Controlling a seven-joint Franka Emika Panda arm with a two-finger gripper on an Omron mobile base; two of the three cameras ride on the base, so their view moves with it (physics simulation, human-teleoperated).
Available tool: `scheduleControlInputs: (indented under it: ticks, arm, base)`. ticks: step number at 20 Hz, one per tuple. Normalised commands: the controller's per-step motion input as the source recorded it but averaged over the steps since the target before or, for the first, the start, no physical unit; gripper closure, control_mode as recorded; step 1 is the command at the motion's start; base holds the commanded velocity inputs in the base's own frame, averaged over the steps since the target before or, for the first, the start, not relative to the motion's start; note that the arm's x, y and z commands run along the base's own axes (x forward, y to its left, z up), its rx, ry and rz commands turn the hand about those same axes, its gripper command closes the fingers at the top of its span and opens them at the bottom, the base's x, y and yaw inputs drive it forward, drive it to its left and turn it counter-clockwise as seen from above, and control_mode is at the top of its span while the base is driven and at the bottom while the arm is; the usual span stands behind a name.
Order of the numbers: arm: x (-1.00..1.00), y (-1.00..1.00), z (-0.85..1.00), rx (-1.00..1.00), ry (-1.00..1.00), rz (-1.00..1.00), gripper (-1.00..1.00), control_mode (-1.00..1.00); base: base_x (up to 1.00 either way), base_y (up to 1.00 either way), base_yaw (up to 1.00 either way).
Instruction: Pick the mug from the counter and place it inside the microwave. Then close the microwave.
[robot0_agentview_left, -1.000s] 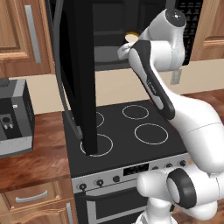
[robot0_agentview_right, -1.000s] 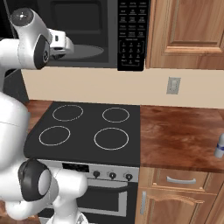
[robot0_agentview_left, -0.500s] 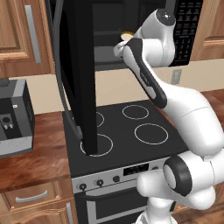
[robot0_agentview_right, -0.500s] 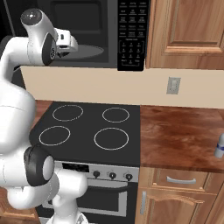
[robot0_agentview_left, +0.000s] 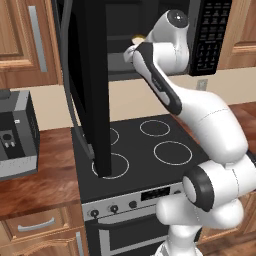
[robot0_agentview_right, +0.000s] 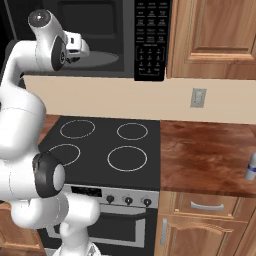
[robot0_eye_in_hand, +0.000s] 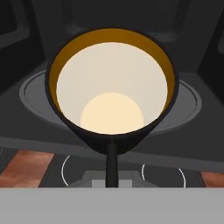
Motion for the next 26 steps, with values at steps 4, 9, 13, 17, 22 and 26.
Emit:
scheduleControlInputs:
  ticks: [4, 9, 13, 17, 22, 26]
  arm:
    - [0.19, 0.16, 0.00, 0.00, 0.02, -0.02, 1.00, -1.00]
    - [0.09, 0.13, 0.00, 0.00, 0.03, -0.01, 1.00, -1.00]
    - [0.05, 0.05, -0.05, 0.00, 0.00, 0.00, 1.00, -1.00]
    - [0.05, 0.00, -0.15, 0.00, 0.00, 0.00, 1.00, -1.00]
    - [0.09, 0.00, -0.26, 0.00, 0.00, 0.00, 1.00, -1.00]
    - [0.13, 0.00, -0.10, 0.00, 0.00, 0.00, 1.00, -1.00]
  base:
    - [0.00, 0.00, 0.00]
    - [0.00, 0.00, 0.00]
    - [0.00, 0.00, 0.00]
    - [0.00, 0.00, 0.00]
    - [0.00, 0.00, 0.00]
    - [0.00, 0.00, 0.00]
